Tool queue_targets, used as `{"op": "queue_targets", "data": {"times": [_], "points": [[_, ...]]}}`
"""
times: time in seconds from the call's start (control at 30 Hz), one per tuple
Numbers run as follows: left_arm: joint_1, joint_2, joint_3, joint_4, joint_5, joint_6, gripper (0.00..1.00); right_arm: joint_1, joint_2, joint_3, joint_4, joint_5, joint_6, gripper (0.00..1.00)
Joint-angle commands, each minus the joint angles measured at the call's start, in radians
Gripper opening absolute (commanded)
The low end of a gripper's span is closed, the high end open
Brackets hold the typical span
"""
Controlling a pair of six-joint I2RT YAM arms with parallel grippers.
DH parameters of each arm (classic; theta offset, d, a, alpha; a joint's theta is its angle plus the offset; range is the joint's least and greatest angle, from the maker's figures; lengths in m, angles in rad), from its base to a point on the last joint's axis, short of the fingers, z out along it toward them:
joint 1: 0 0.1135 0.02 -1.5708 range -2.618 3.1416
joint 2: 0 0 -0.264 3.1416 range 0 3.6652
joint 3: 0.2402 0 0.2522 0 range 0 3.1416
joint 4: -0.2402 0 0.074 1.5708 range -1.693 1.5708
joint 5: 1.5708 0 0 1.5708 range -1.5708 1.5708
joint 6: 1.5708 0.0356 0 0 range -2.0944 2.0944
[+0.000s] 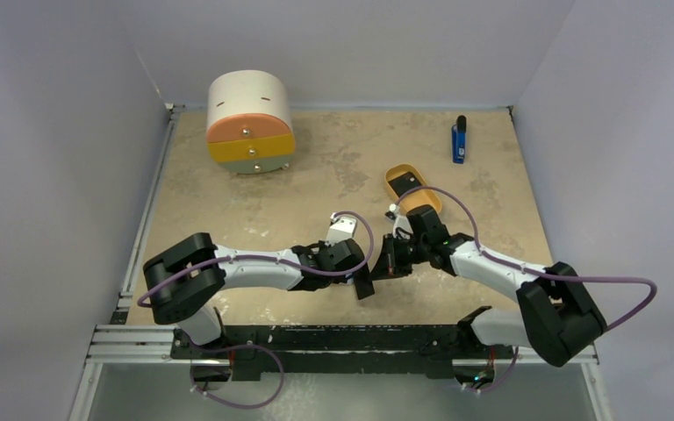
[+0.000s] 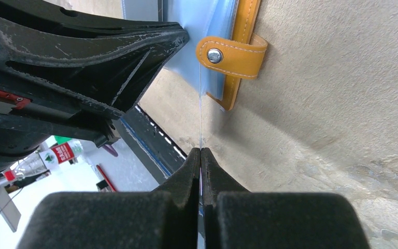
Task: Put the credit cards into the card holder
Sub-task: Turn over the card slot in the card holder.
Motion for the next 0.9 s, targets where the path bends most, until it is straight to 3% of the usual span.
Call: {"op": "queue_targets", "data": {"times": [0.0,0.87], "points": [[-0.004,-0.022,-0.014,-0.025,0.001,-0.008,0.00,0.005,-0.001,0.036,0.005,-0.013,-0.002,0.00],[-0.004,-0.042,-0.023,-0.019,0.006,-0.017,0.00,0.018,0.091,0.023,0.103,-0.057,0.022,0.00]]}}
